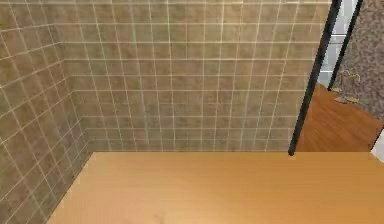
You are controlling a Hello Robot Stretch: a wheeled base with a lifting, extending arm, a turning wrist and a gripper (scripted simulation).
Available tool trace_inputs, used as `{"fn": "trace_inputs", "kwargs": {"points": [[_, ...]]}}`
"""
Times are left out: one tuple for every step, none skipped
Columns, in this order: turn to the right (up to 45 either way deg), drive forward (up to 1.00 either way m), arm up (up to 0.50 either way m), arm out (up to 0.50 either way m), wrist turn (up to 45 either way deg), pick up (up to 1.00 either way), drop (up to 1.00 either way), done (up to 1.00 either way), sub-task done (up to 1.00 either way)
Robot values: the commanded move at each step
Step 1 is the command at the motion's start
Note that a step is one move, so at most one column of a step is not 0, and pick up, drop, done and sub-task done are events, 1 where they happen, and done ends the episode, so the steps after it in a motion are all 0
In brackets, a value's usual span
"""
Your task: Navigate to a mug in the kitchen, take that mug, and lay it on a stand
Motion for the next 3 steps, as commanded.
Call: {"fn": "trace_inputs", "kwargs": {"points": [[-45.0,0.00,0.00,0.00,0.0,0.00,0.00,0.00,0.00],[-12.0,0.00,0.00,0.00,0.0,0.00,0.00,0.00,0.00],[0.0,0.25,0.00,0.00,0.0,0.00,0.00,0.00,0.00]]}}
